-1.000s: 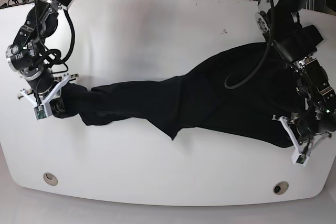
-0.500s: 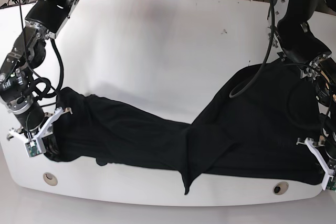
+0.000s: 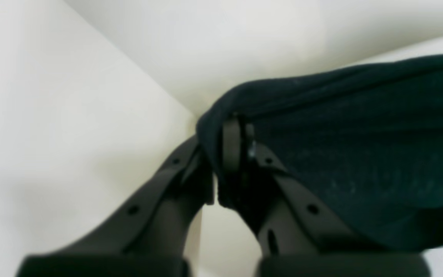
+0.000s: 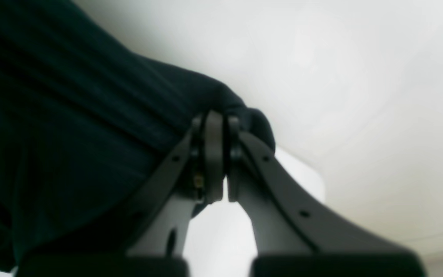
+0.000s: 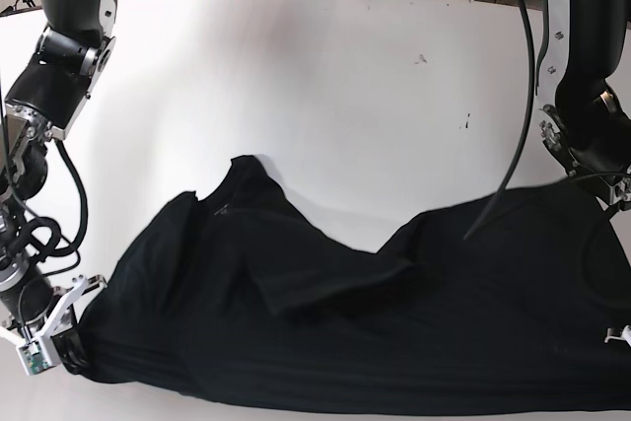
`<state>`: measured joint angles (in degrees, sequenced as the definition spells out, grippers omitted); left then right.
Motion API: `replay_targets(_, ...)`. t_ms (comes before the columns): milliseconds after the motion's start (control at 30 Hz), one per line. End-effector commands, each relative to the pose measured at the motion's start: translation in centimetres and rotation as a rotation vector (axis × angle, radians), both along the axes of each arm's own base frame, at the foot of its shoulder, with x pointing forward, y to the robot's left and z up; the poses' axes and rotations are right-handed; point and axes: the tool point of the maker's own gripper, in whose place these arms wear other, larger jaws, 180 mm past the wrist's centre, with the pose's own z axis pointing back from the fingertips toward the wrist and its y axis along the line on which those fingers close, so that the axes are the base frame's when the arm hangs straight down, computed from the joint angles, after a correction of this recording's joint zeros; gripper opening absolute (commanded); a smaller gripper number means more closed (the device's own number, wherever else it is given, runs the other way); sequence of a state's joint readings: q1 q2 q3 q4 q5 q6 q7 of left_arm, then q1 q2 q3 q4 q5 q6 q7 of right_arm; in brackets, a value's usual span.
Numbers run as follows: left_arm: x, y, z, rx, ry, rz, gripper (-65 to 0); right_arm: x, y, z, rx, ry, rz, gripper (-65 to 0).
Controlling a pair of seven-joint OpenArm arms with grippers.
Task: Fold the T-shirt properly
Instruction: 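Lift the shirt with both grippers and swing it across the table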
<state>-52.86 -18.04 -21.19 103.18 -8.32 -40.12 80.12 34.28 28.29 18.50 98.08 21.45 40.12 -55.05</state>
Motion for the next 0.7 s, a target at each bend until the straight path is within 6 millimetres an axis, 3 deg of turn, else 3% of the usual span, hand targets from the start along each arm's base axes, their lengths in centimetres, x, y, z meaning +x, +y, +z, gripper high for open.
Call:
replay_targets(0,-1.5,2.8,3.8,0.038,-0.069,0.106,-65.0,0.3,-2.9,3.2,-0.055,-0.039,-0.099,-65.0)
replay_targets(400,-1.6,2.5,11.9,0.027,-0.216,0.085,-65.0,2.0,-3.0,11.3,-0.125,-0.148,-0.090,-65.0)
replay_targets(667,-1.8,3.0,15.9,-0.018,-0.276,0.068,-65.0,1.4,-2.8,17.5,-0.214,-0.247,-0.096,-65.0)
